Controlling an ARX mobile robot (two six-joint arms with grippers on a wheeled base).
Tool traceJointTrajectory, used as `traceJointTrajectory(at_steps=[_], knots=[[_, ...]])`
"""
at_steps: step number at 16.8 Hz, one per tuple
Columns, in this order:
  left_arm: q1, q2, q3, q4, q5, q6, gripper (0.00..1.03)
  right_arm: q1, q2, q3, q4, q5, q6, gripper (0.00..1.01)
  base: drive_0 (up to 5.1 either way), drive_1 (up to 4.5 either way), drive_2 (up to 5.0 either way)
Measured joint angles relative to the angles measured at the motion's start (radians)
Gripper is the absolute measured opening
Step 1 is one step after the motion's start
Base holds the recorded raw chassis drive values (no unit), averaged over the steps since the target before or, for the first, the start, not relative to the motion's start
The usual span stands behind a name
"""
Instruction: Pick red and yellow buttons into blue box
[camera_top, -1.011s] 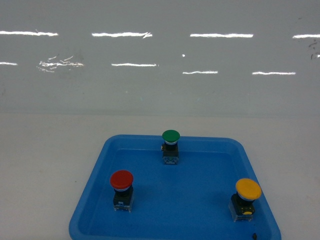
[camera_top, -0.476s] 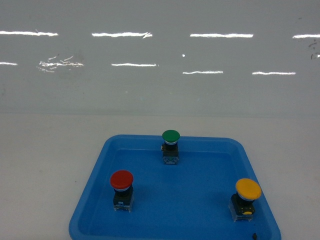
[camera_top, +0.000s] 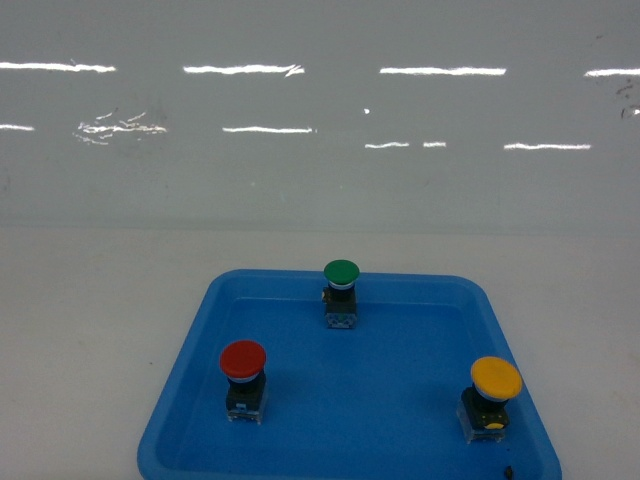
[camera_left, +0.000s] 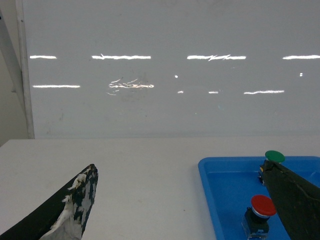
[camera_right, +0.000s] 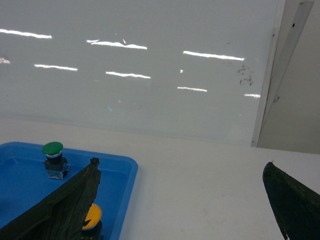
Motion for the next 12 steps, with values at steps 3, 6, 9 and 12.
traceJointTrajectory(at_steps=[3, 6, 9, 12], knots=[[0.000, 0.000, 0.000, 0.000, 0.000, 0.000, 0.98, -0.012, 0.336, 0.150, 0.125, -0.039, 0.000, 0.98, 0.0, 0.00, 0.0], [-0.103, 0.483, 0.113, 0.463, -0.071, 0.039, 0.98, -0.061, 0.382, 0.203, 0.154, -0.044, 0.013, 0.98, 0.0, 0.00, 0.0], [-0.247, 1.021, 0.336, 0.470, -0.106, 0.098, 0.98, 0.024, 0.541, 0.271, 0.141, -0.072, 0.006, 0.98, 0.0, 0.00, 0.0], [-0.281, 1.176, 0.374, 0.533, -0.122, 0.121, 0.98, 0.052, 0.671, 0.317, 0.140, -0.111, 0.006, 0.98, 0.0, 0.00, 0.0]])
